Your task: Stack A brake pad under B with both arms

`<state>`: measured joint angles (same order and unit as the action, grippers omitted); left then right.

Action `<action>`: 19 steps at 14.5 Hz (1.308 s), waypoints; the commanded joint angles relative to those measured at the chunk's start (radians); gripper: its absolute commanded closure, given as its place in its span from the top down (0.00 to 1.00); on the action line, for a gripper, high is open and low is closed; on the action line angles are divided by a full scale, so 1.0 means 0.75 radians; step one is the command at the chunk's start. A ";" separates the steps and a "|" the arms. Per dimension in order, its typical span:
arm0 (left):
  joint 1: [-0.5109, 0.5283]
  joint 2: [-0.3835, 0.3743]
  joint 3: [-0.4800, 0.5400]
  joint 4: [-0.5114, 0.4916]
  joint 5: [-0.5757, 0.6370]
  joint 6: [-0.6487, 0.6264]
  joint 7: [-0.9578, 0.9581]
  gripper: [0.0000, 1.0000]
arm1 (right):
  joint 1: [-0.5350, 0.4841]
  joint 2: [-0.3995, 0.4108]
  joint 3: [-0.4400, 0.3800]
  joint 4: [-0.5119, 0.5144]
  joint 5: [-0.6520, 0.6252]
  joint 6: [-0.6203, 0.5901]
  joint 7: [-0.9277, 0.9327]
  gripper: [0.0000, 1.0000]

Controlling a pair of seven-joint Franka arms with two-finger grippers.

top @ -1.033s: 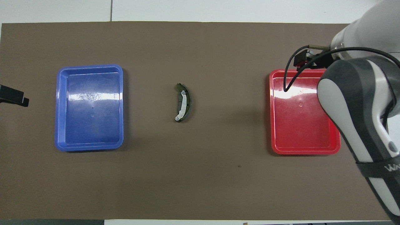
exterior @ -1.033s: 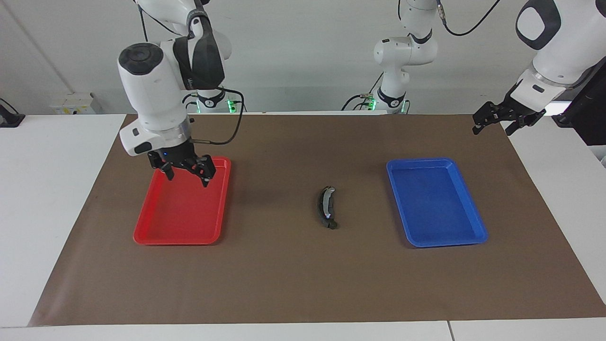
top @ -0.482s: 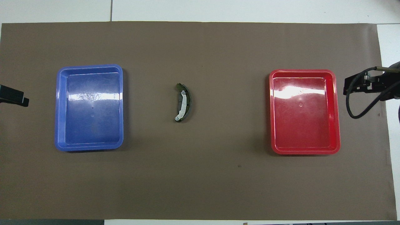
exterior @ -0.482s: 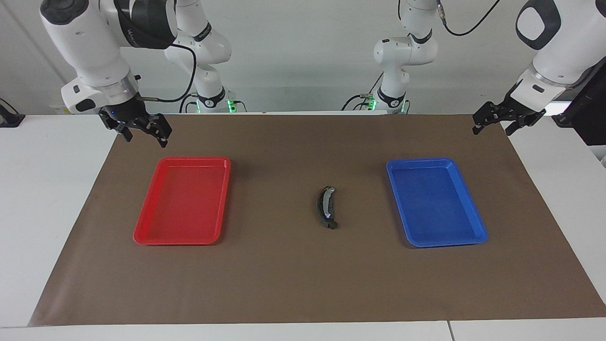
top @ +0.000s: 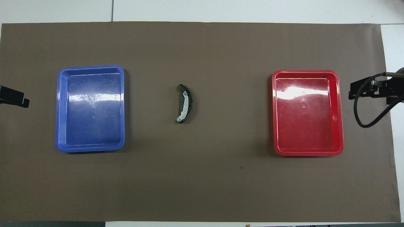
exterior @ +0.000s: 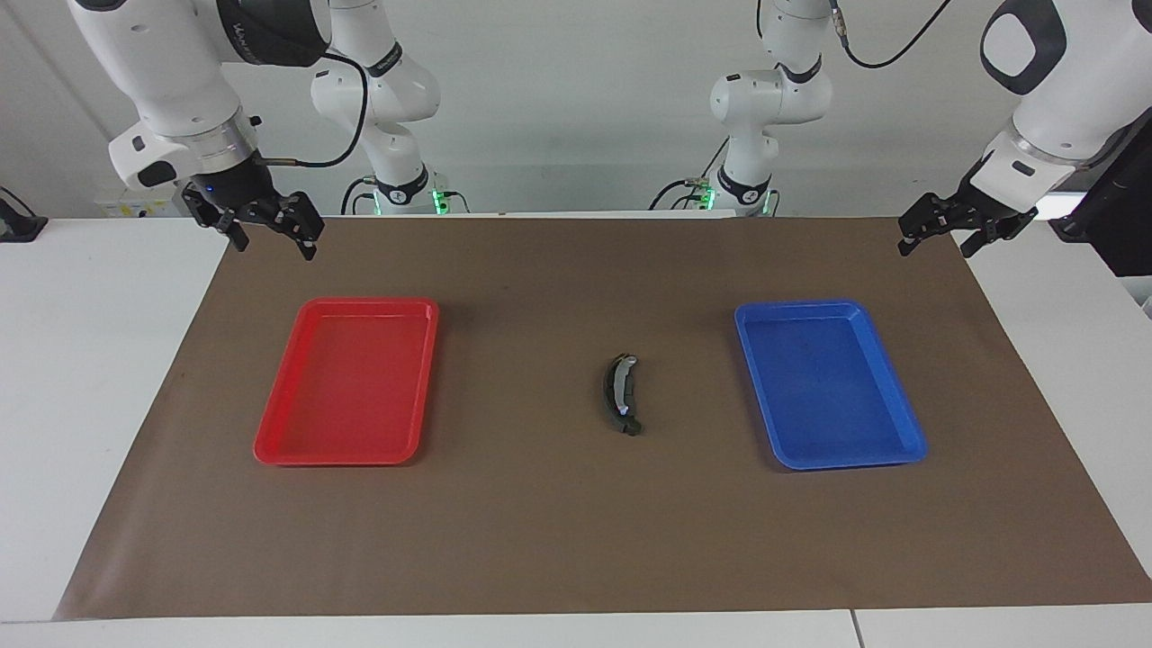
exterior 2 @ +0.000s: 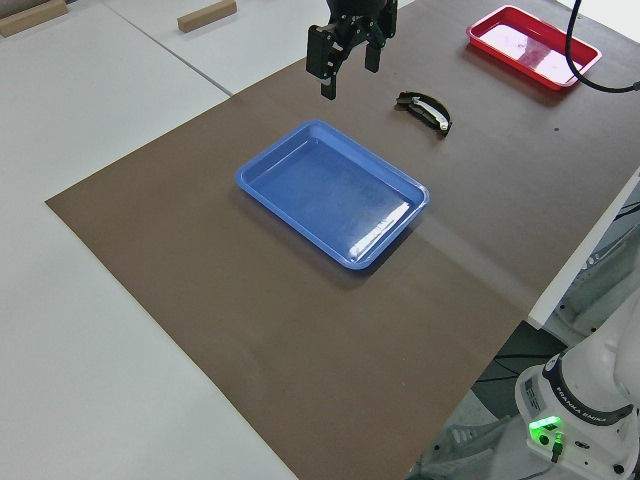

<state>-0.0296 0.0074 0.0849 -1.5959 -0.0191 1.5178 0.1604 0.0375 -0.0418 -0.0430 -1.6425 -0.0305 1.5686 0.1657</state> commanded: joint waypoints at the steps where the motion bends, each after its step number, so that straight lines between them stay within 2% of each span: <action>1: 0.011 -0.036 -0.009 -0.036 0.019 -0.007 -0.011 0.99 | -0.025 -0.006 0.012 -0.011 0.010 -0.005 -0.037 0.99; 5: 0.011 -0.036 -0.007 -0.036 0.019 -0.007 -0.011 0.99 | -0.097 -0.012 0.057 -0.019 0.020 -0.005 -0.039 0.99; 13: 0.011 -0.036 -0.007 -0.036 0.019 -0.007 -0.011 0.99 | -0.083 -0.002 0.059 0.008 0.006 -0.040 -0.043 0.99; 19: 0.011 -0.036 -0.007 -0.036 0.019 -0.007 -0.011 0.99 | -0.085 0.033 0.059 0.092 0.006 -0.113 -0.190 0.99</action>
<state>-0.0296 0.0074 0.0850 -1.5959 -0.0191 1.5178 0.1603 -0.0077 -0.0394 -0.0125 -1.6134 -0.0303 1.5213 0.0548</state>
